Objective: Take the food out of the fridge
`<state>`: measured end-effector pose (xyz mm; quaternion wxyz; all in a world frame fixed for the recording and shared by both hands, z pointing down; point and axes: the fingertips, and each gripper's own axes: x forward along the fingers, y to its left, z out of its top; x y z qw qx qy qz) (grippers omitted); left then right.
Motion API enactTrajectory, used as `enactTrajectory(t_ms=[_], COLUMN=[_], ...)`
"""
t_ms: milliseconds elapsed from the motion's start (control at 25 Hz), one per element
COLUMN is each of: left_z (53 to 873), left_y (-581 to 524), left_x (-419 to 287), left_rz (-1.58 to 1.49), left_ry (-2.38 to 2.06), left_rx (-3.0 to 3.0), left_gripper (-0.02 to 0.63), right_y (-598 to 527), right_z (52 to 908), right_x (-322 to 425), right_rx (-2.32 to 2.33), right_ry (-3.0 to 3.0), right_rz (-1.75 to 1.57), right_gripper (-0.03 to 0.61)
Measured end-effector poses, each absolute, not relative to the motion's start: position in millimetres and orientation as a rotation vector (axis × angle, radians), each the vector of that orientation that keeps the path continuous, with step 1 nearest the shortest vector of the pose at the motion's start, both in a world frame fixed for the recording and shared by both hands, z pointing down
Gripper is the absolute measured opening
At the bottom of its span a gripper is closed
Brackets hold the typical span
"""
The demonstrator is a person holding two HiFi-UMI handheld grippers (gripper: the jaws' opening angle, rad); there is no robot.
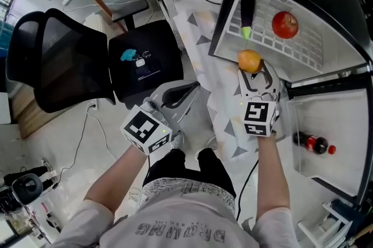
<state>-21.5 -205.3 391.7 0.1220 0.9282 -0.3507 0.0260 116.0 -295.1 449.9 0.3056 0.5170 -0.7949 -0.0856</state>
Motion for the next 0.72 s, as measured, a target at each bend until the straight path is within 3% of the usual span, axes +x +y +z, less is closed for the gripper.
enactTrajectory(t_ms=[720], left_z=[353], left_y=[-174], left_x=[-18], left_rz=[0.093], left_ry=[-0.985], left_rx=[2.786], left_gripper=[0.006], right_y=[-222], right_z=[372], right_x=[122], right_rx=[1.495], right_ry=[-2.230], right_rz=[-0.195], right_gripper=[0.278])
